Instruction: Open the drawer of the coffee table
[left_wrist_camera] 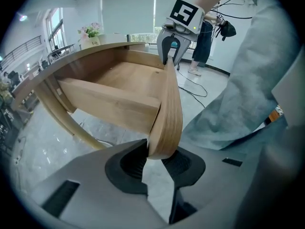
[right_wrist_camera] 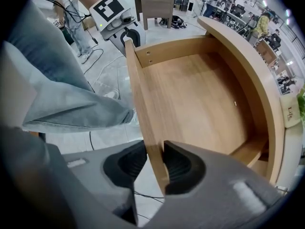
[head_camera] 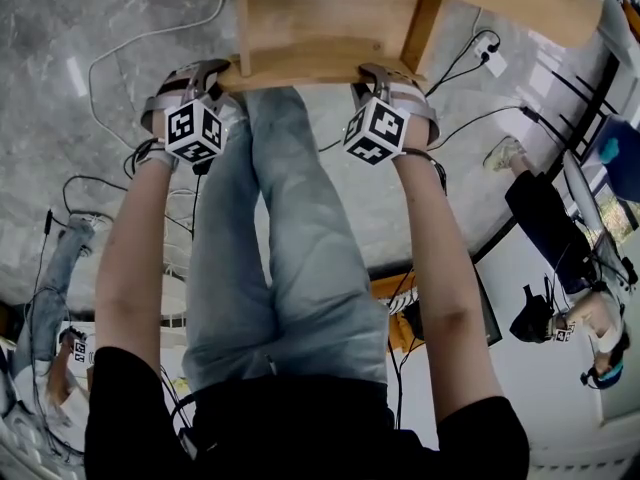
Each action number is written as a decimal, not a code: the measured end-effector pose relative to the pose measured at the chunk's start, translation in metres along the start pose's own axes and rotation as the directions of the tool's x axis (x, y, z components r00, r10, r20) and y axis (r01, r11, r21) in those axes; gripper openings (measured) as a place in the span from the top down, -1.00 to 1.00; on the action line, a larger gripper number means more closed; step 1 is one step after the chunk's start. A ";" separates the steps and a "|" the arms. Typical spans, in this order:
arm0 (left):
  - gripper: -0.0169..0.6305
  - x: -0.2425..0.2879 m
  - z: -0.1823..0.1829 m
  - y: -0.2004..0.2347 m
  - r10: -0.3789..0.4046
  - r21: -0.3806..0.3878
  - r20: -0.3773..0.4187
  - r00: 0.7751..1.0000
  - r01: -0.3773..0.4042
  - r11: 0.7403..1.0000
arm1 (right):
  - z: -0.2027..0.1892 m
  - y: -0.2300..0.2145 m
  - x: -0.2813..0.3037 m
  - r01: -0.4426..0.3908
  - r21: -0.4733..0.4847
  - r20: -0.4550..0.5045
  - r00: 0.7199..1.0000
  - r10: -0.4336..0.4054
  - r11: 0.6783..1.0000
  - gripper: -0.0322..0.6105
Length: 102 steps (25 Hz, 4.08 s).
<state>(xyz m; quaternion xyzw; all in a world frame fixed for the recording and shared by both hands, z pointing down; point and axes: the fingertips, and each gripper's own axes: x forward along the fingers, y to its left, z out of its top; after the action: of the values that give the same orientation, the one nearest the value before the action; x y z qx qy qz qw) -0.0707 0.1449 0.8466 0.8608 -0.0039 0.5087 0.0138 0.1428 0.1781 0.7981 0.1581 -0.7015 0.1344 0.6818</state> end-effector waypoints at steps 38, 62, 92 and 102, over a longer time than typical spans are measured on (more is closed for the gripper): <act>0.42 -0.003 -0.007 -0.007 0.019 -0.200 -0.014 1.000 -0.022 0.980 | -0.018 0.000 -0.002 -0.017 0.055 -0.018 1.000 0.018 0.998 0.29; 0.91 -0.206 0.064 -0.003 0.162 -0.500 0.178 0.971 -0.053 0.864 | 0.038 -0.009 -0.206 0.126 0.388 0.182 0.961 -0.210 0.913 0.90; 0.91 -0.634 0.286 0.021 0.511 -0.593 0.501 0.698 -0.152 0.790 | 0.144 -0.019 -0.640 -0.099 0.679 0.632 0.584 -0.509 0.728 0.90; 0.91 -0.718 0.333 0.000 0.550 -0.541 0.560 0.619 -0.230 0.809 | 0.162 0.002 -0.726 -0.070 0.639 0.702 0.461 -0.543 0.766 0.90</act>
<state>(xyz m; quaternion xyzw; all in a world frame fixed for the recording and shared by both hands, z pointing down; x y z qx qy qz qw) -0.1250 0.1303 0.0572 0.9394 -0.3093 0.1241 0.0808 0.0091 0.1426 0.0670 0.5071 -0.8335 0.1433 0.1658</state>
